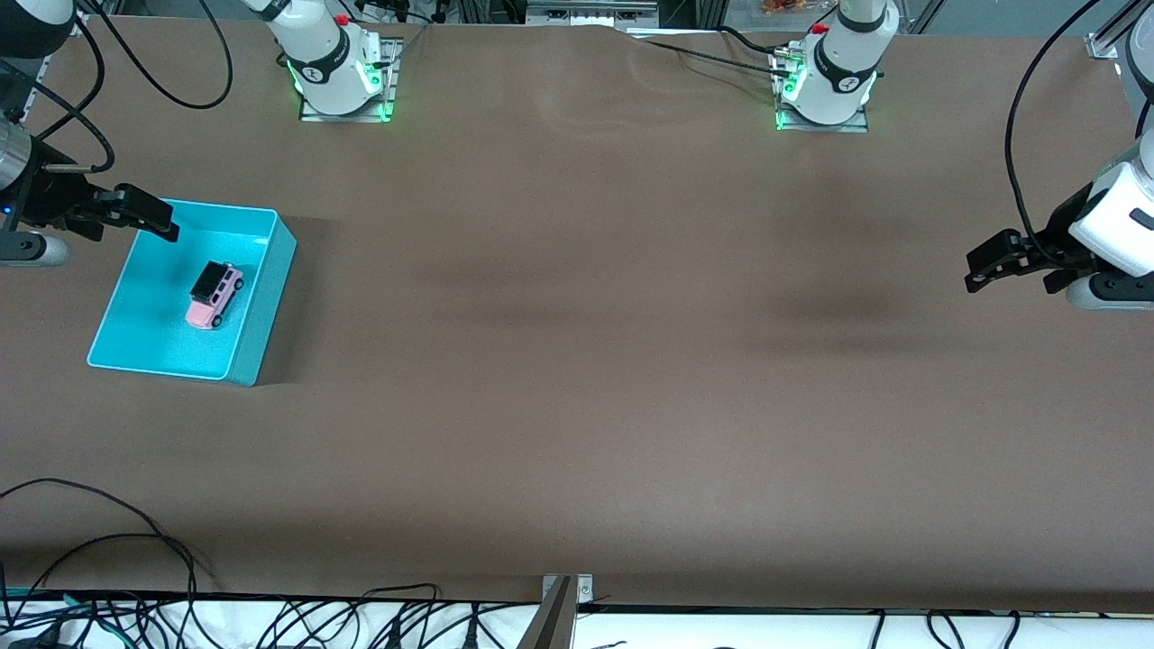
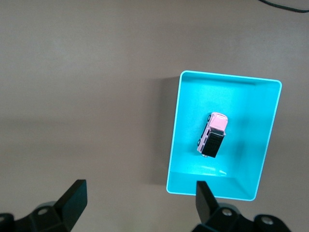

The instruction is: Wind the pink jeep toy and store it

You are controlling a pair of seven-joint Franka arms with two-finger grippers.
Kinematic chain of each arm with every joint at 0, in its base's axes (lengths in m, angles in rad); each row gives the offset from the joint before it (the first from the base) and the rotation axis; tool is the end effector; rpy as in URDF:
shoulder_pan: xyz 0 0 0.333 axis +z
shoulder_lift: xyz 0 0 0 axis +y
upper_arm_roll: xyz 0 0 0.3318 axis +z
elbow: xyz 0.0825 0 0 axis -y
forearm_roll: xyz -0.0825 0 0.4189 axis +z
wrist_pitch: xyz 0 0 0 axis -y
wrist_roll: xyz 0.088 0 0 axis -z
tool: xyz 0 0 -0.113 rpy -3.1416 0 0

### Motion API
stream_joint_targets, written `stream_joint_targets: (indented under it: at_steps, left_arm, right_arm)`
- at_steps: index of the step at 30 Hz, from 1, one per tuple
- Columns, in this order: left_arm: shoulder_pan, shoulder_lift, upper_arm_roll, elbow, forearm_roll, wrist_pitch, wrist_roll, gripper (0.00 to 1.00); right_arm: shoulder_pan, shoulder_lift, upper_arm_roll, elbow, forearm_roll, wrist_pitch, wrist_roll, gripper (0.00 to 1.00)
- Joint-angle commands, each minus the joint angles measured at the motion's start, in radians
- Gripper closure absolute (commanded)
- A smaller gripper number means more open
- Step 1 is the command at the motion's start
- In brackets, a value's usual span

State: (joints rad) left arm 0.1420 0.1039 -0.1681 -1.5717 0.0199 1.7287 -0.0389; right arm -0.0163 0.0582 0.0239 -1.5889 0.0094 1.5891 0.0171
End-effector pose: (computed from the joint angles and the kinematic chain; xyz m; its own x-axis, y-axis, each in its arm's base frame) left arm 0.6352 -0.0097 0.5854 0.9984 0.0115 0.0546 0.0116 -0.9999 -0.0003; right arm 0.6069 0.0053 0.5919 0.9983 -0.0096 -0.0581 -0.0102 -0.9999 -0.0098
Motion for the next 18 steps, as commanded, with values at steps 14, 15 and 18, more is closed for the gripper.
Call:
stream_joint_targets:
  at_steps: [14,15,18]
  left_arm:
    - [0.004,-0.007,-0.001,-0.01,-0.011,0.006,0.001,0.0]
    - [0.002,-0.007,-0.001,-0.01,-0.011,0.008,0.001,0.0]
    - [0.002,-0.007,-0.001,-0.01,-0.011,0.008,0.001,0.0]
  right_arm:
    - [-0.004,0.009,0.005,0.02,0.004,-0.008,-0.002,0.0]
    - [-0.004,0.011,0.005,0.02,0.004,-0.006,-0.002,0.0]
    - [-0.004,0.011,0.005,0.02,0.004,-0.008,-0.002,0.0]
